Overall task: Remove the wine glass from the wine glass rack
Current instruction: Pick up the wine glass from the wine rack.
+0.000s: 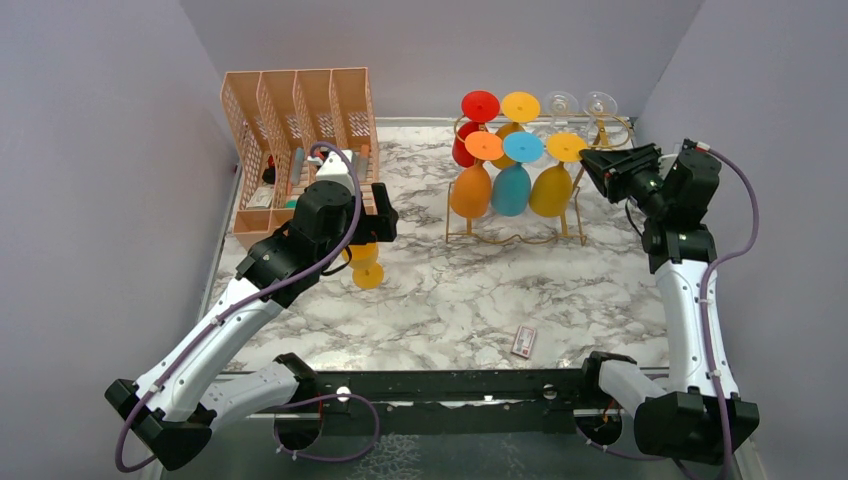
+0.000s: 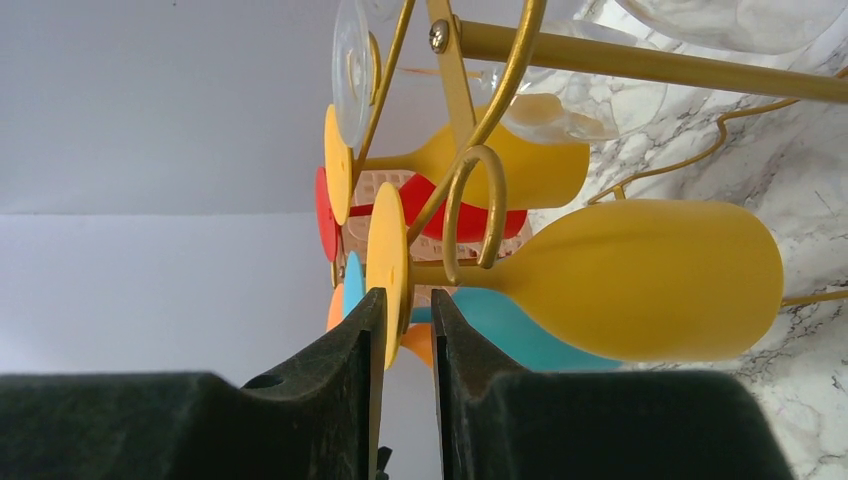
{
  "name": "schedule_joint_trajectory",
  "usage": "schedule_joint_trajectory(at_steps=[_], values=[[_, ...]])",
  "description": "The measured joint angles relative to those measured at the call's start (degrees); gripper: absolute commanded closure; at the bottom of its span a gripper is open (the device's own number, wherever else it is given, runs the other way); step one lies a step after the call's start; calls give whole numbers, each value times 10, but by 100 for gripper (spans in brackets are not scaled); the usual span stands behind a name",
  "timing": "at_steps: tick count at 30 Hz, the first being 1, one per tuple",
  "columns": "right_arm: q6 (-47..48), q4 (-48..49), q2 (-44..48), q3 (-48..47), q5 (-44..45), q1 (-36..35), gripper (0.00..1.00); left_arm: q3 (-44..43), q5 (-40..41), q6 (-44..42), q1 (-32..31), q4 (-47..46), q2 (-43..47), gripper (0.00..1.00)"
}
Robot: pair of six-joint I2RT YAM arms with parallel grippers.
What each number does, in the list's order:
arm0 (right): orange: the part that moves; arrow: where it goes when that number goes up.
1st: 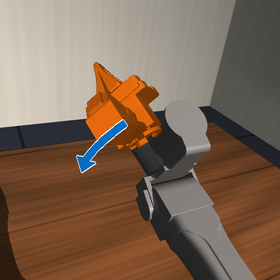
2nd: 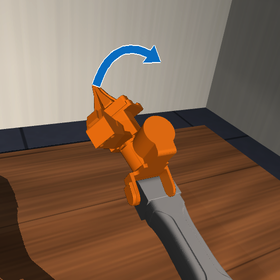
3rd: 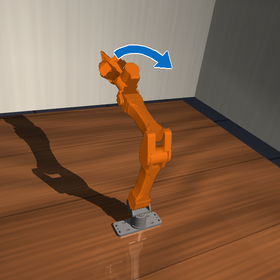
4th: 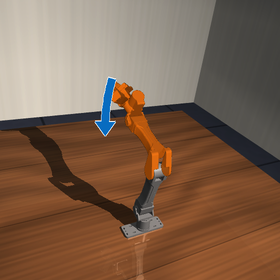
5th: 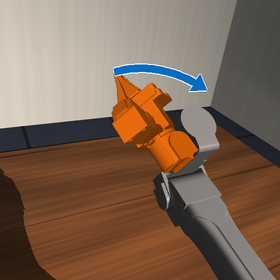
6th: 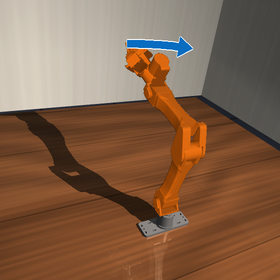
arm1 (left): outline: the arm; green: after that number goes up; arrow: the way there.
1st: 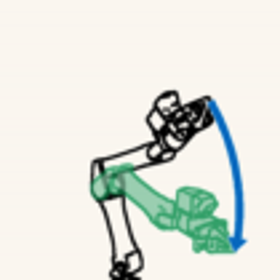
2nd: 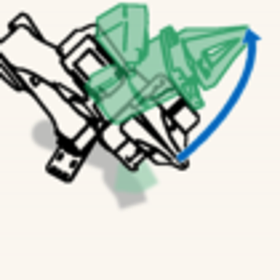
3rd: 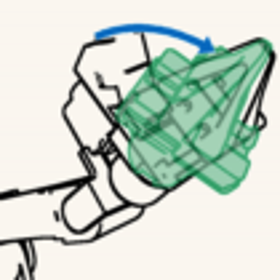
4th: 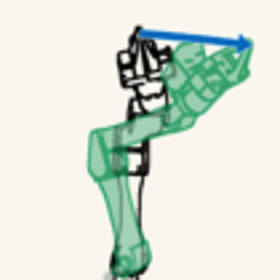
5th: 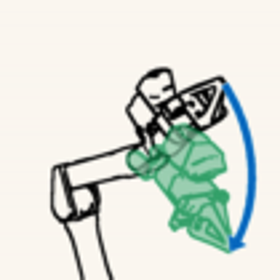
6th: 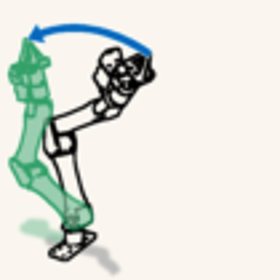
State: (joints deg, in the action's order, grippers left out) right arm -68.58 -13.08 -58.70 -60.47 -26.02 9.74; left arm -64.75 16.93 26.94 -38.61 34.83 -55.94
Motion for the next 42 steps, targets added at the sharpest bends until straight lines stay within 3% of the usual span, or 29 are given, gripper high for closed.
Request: schedule_joint_trajectory(at_steps=[15, 29, 42], values=[[-11, 25, -1, 13, 12, -14, 77, 0, -1, 0, 0, 0, -3, 1], [-9, 30, 2, 13, 28, -18, 99, 0, -7, 3, 0, 0, -4, 1], [-30, 27, 27, 13, 28, -18, 99, 0, -11, 7, 0, 0, -6, 1]])
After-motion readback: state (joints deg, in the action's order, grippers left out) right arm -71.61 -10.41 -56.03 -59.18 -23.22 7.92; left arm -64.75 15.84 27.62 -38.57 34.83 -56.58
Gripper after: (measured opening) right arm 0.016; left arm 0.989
